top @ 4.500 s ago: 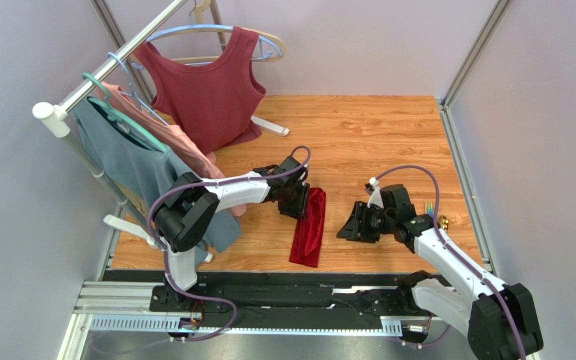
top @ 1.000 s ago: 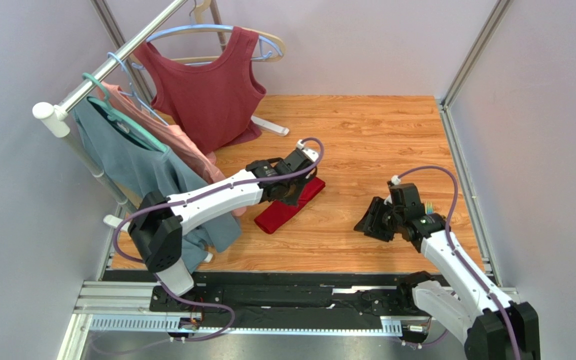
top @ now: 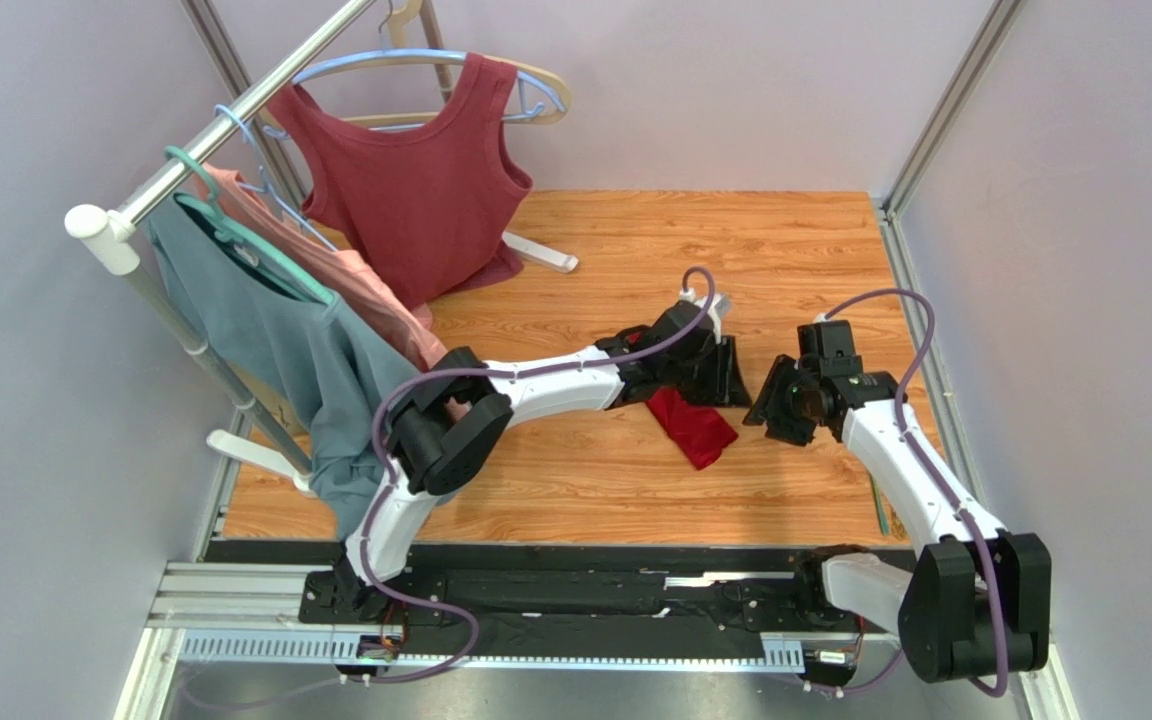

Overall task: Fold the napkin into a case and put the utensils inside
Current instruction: Move the smaller rectangle folded napkin to the center of the board.

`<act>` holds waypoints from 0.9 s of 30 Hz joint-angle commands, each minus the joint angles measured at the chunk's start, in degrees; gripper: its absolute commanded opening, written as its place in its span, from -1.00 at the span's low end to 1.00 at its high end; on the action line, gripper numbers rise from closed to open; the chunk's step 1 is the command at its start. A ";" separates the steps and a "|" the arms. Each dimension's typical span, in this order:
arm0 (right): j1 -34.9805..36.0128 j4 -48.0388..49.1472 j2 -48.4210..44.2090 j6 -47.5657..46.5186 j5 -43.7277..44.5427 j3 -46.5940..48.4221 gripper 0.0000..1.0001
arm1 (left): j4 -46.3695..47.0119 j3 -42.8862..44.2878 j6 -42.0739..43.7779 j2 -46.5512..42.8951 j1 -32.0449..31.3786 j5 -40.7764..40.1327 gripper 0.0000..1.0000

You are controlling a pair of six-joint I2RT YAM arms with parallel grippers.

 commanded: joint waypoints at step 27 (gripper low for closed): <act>14.25 12.09 21.35 4.98 10.98 3.99 -0.35 | -15.84 -36.93 18.93 -61.57 -0.60 -10.47 -0.24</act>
